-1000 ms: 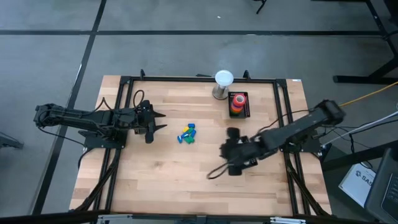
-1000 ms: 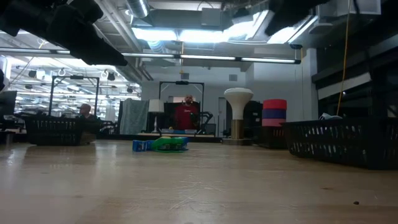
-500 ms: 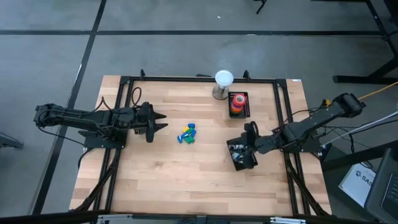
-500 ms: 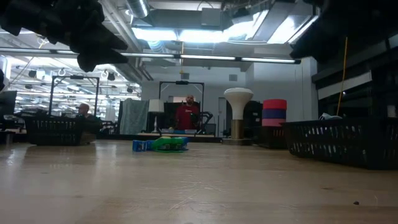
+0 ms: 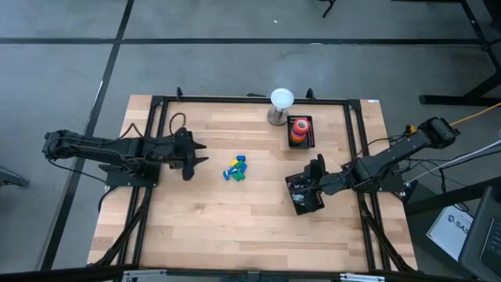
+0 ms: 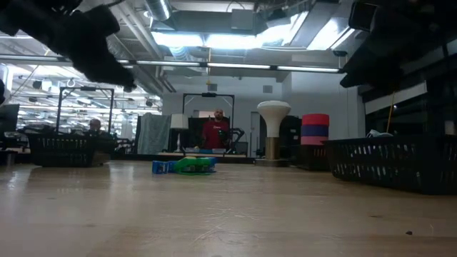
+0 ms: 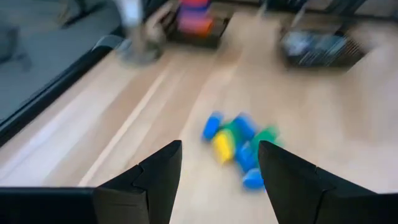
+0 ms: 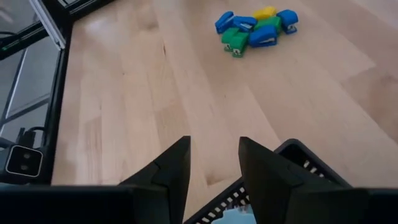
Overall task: Pick and place Stapler, Stapler remover, tape
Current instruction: Move the left black bin to the center of the table
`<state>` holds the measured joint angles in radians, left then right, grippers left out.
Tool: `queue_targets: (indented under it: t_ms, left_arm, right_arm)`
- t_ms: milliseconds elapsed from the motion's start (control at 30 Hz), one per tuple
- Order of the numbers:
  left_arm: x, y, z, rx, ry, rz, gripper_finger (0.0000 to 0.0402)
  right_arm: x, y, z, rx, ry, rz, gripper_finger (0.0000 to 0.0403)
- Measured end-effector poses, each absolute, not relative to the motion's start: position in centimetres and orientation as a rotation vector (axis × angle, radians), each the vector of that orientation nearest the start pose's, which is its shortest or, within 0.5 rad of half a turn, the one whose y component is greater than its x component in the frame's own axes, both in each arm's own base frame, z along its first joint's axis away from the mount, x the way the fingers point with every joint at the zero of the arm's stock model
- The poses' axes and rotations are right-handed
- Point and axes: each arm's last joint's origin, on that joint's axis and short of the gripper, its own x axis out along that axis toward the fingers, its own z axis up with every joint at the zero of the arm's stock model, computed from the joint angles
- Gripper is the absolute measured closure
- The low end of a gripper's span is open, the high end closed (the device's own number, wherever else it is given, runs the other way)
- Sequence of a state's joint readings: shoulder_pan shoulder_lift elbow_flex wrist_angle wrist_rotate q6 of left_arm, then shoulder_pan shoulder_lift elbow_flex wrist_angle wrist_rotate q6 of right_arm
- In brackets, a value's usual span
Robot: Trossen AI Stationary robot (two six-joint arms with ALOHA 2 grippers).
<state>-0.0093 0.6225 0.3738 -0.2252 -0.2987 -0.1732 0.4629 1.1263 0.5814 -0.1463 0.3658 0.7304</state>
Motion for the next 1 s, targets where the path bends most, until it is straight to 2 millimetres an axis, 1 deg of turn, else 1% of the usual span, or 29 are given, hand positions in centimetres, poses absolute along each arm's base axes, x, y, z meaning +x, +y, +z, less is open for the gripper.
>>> queue_targets:
  t_ms: [100, 267, 367, 467, 600, 800, 1000]
  left_arm:
    - [14.2, 0.8, 21.6, -0.097, 0.576, 0.387, 0.0192]
    - [14.7, 0.8, 23.4, -0.125, 0.706, 0.385, 0.0192]
    - [15.2, 0.9, 24.2, -0.117, 0.791, 0.455, 0.0192]
    - [15.8, 1.1, 24.3, -0.089, 0.902, 0.543, 0.0192]
    - [16.9, 1.4, 23.4, -0.063, 1.058, 0.648, 0.0192]
    - [18.2, 2.6, 20.7, -0.063, 1.287, 0.745, 0.0192]
    - [19.0, 3.9, 18.9, -0.033, 1.414, 0.779, 0.0192]
  right_arm:
    - [20.2, 8.9, 20.6, 0.426, 0.627, -0.139, 0.0263]
    - [20.2, 8.9, 20.6, 0.426, 0.627, -0.139, 0.0263]
    - [20.2, 8.9, 20.6, 0.42, 0.628, -0.136, 0.0263]
    - [20.2, 8.9, 20.6, 0.39, 0.63, -0.126, 0.0263]
    - [20.2, 8.9, 20.6, 0.346, 0.632, -0.112, 0.0263]
    - [20.2, 8.9, 20.6, 0.343, 0.632, -0.111, 0.0263]
    - [20.2, 8.9, 20.6, 0.343, 0.632, -0.111, 0.0263]
